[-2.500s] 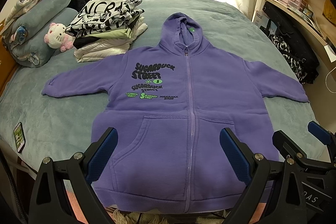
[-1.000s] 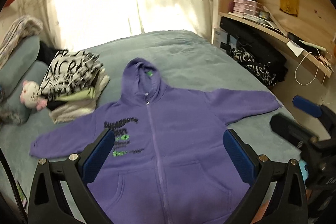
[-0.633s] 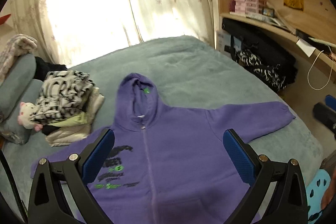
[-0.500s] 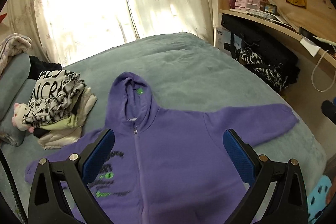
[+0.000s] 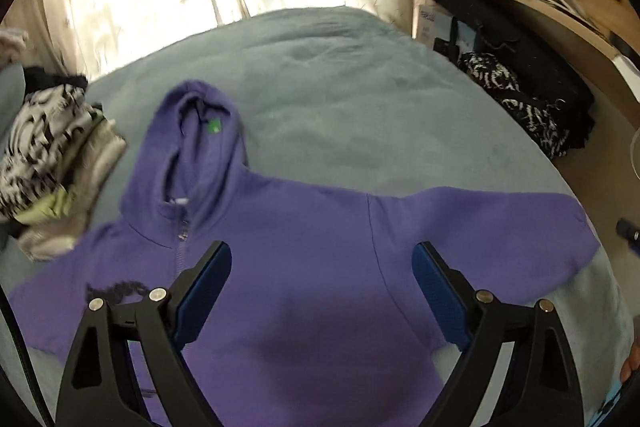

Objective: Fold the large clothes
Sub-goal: 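Move the right tool to the hoodie sleeve cuff and grasp it, then carry the sleeve cuff with the right tool across the hoodie front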

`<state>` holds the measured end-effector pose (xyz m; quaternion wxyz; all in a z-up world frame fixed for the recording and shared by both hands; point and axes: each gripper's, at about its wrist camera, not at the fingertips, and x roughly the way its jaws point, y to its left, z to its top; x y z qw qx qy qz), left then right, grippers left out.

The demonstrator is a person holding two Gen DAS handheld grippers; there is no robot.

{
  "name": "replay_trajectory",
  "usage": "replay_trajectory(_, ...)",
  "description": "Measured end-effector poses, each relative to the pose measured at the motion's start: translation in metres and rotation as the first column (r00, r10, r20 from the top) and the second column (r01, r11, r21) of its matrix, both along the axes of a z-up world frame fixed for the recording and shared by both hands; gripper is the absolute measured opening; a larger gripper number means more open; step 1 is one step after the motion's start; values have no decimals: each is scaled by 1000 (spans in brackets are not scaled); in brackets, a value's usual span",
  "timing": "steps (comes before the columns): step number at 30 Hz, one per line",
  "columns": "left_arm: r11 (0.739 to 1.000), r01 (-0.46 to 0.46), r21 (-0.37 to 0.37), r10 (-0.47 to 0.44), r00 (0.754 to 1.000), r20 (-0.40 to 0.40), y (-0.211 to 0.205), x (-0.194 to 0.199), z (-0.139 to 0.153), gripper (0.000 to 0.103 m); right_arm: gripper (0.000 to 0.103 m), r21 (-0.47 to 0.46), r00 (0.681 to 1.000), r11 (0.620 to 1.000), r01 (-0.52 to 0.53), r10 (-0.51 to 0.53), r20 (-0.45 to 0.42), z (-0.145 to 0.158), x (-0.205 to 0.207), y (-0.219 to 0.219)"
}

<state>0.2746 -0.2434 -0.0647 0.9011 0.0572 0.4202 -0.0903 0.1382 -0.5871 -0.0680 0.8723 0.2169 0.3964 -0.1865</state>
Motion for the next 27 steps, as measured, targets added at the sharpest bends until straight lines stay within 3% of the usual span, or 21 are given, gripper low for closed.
replay_trajectory(5, 1000, -25, 12, 25, 999, -45, -11, 25, -40, 91, 75, 185, 992, 976, 112, -98, -84, -63, 9, -55)
replay_trajectory(9, 999, -31, -15, 29, 992, -125, -19, 41, -67, 85, 49, 338, 983, 925, 175, -142, -121, -105, 16, -75)
replay_trajectory(11, 1000, -21, -10, 20, 988, -150, -24, 44, -78, 76, 42, 361, 981, 913, 191, -163, -106, -112, 16, -79)
replay_trajectory(13, 1000, 4, -7, -6, 986, -167, -31, 46, -89, 67, 27, 360, 981, 913, 193, -176, -80, -112, 16, -80)
replay_trajectory(14, 1000, 11, -2, -11, 985, -171, -32, 46, -92, 58, 14, 362, 982, 914, 186, -176, -62, -111, 17, -79)
replay_trajectory(17, 1000, 31, -3, -31, 980, -197, -36, 46, -98, 41, 11, 286, 987, 947, 148, -160, 20, -90, 21, -64)
replay_trajectory(21, 999, 39, -22, -42, 980, -195, -31, 40, -90, 39, 10, 144, 988, 990, 10, -32, 150, -38, 35, -20)
replay_trajectory(24, 999, 20, -28, -24, 984, -175, -18, 35, -77, 39, 9, 83, 961, 987, -140, 115, 251, 7, 44, 33)
replay_trajectory(27, 999, -8, -44, 0, 985, -173, 1, 31, -65, 39, 9, 25, 913, 958, -287, 266, 310, 44, 52, 94)
